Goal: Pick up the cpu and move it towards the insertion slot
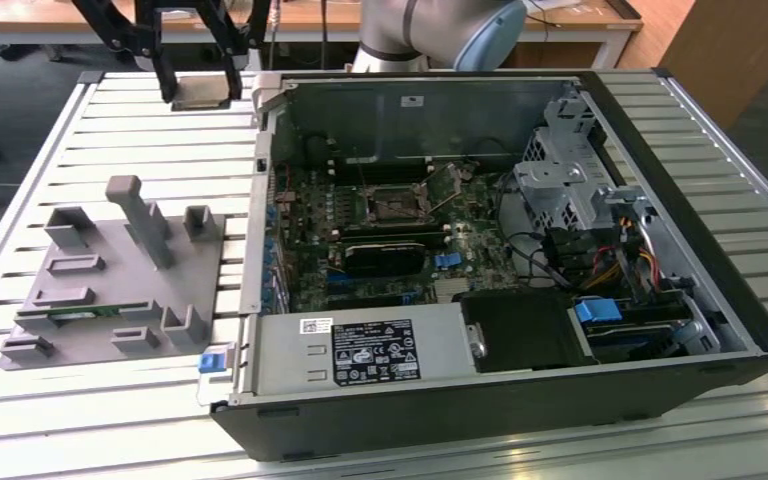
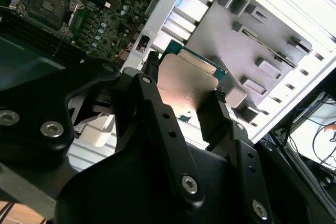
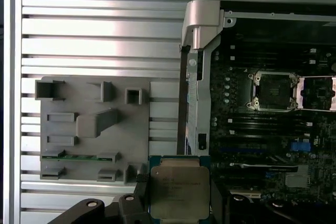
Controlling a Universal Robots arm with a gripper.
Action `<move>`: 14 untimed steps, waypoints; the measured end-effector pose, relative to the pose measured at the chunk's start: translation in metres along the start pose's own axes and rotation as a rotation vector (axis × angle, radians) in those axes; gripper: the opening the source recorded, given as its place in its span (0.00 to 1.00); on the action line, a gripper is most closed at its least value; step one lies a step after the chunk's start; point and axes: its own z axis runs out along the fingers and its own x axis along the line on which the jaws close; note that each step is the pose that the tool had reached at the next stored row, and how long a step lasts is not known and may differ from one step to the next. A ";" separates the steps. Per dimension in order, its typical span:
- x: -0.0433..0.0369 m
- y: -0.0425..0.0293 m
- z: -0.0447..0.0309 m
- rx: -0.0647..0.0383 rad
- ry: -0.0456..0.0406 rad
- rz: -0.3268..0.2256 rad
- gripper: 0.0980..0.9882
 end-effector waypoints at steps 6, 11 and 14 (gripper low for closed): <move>-0.0094 0.0002 -0.0001 0.000 0.0006 0.000 0.50; -0.0183 0.0006 -0.0002 0.000 0.0014 0.000 0.50; -0.0237 0.0008 -0.0002 0.000 0.0019 0.000 0.50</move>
